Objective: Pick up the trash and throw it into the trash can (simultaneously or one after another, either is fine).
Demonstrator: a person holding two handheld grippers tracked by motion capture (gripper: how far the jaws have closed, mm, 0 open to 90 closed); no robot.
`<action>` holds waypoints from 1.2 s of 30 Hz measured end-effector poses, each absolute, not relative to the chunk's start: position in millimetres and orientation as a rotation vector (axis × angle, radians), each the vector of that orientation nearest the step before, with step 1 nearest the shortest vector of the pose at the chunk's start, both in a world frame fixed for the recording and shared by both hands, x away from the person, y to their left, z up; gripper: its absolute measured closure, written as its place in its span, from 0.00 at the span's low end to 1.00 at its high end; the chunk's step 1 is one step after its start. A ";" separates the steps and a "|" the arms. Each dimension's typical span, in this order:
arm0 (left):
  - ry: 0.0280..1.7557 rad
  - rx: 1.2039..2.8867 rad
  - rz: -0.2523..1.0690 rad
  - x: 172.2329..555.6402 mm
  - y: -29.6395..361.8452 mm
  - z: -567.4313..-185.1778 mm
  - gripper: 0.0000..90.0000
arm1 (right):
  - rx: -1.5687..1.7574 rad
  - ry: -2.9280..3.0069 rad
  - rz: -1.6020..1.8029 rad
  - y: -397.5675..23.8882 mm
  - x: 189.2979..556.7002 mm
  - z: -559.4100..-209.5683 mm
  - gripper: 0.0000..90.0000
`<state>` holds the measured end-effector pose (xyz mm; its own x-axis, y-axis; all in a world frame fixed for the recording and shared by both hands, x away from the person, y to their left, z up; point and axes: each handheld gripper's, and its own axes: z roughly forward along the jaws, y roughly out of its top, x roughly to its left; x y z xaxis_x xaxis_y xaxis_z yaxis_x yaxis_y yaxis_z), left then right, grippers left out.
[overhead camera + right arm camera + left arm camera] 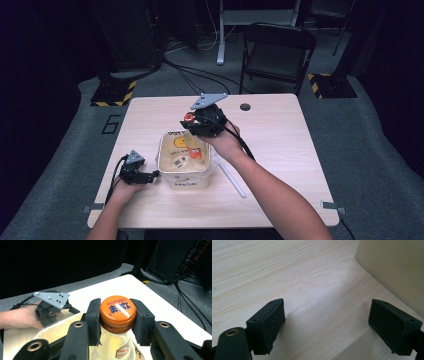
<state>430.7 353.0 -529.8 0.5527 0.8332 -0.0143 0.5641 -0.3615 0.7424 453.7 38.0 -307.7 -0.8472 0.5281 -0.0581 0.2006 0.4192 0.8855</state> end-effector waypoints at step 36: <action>1.117 2.074 0.484 430.9 353.2 -529.6 0.15 | 0.695 2.352 1.343 42.0 462.7 -354.4 0.69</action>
